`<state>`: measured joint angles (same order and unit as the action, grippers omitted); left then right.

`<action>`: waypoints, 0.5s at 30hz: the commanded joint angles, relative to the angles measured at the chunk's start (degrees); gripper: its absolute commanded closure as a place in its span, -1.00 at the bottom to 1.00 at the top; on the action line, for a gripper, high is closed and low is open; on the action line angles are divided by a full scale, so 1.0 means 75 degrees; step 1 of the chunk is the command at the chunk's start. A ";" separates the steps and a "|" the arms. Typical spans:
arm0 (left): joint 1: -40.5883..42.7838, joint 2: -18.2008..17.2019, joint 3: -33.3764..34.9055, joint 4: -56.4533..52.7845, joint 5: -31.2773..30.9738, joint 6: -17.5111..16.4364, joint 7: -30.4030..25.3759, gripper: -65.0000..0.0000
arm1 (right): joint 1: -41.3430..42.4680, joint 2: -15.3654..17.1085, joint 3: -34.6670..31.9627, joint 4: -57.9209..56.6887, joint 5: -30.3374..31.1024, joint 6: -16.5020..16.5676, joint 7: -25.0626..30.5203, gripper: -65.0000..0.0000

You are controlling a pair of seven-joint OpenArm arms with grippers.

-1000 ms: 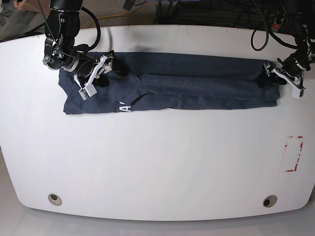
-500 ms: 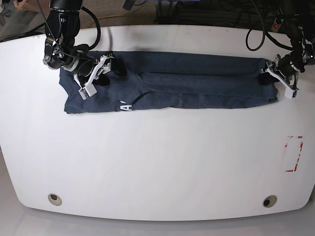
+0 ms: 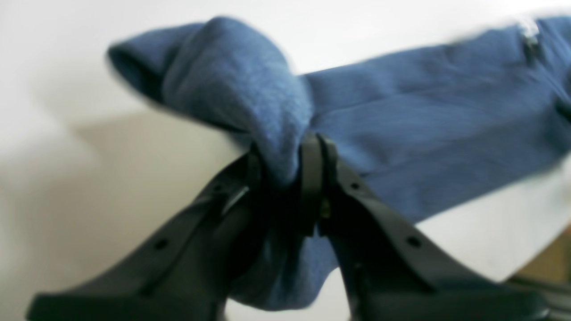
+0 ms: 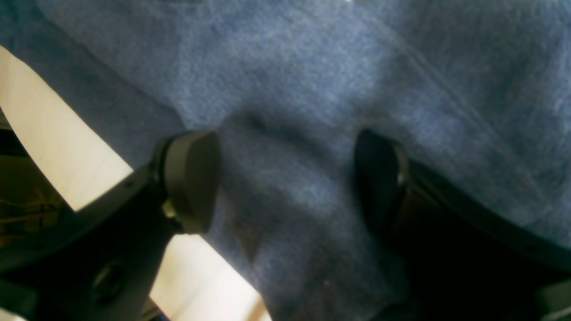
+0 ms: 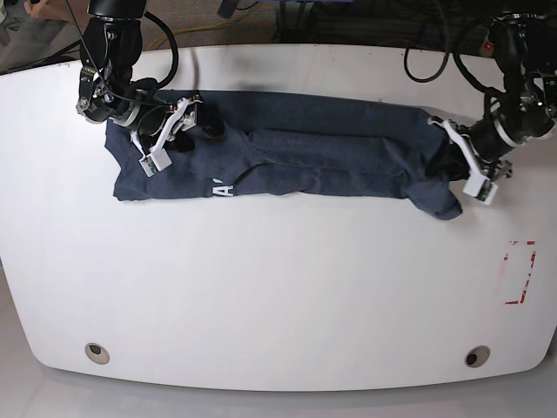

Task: Fold the T-shirt properly
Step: 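Grasp the strip end with the left gripper and fold it toward the right gripper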

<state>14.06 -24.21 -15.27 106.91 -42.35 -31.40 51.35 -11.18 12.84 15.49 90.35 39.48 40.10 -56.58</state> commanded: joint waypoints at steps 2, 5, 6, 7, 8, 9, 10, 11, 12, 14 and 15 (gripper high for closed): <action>-0.0217 -0.0037 0.0764 0.0555 0.0354 -0.0086 -0.0136 0.80 | 0.0020 0.0064 0.0016 0.0056 -0.0043 -0.0013 -0.0140 -0.37; -0.0627 0.0174 0.1713 0.0532 0.0659 -0.0074 -0.0136 0.80 | 0.0020 0.0064 0.0004 0.0056 -0.0043 -0.0013 -0.0140 -0.37; -0.0732 0.0338 0.2006 0.0520 0.0893 -0.0074 -0.0136 0.79 | 0.0020 0.0064 -0.0008 0.0056 -0.0043 -0.0013 -0.0140 -0.37; -0.0791 0.0491 0.2264 0.0520 0.1151 -0.0074 -0.0136 0.79 | 0.0020 0.0064 -0.0008 0.0056 -0.0043 -0.0013 -0.0140 -0.37; -0.0826 0.0643 0.2475 0.0508 0.1432 -0.0074 -0.0136 0.79 | 0.0020 0.0064 -0.0008 0.0056 -0.0043 -0.0013 -0.0140 -0.37; -0.0861 0.0795 0.2686 0.0461 0.1725 -0.0074 -0.0136 0.79 | 0.0020 0.0064 -0.0008 0.0056 -0.0043 -0.0013 -0.0140 -0.37; -0.0920 0.0936 0.2897 0.0403 0.2019 -0.0086 -0.0136 0.79 | 0.0020 0.0064 0.0004 0.0056 -0.0043 -0.0013 -0.0140 -0.37; -0.0979 0.1065 0.3096 0.0344 0.2300 -0.0098 -0.0136 0.79 | 0.0031 0.0064 0.0004 0.0056 -0.0043 -0.0013 -0.0140 -0.37; -0.1037 0.1170 0.3284 0.0297 0.2511 -0.0098 -0.0136 0.79 | 0.0031 0.0064 0.0004 0.0056 -0.0043 -0.0013 -0.0140 -0.37; -0.1096 0.1276 0.3636 0.0215 0.2851 -0.0098 -0.0136 0.79 | 0.0102 0.0064 0.0004 0.0056 -0.0043 -0.0013 -0.0140 -0.37; -0.1119 0.1335 0.3823 0.0180 0.2980 -0.0098 -0.0136 0.79 | 0.0102 0.0064 0.0004 0.0056 -0.0043 -0.0013 -0.0140 -0.37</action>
<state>6.76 -14.22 13.04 107.66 -20.25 -32.05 51.46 -10.76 12.84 15.38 90.30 39.66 40.10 -56.71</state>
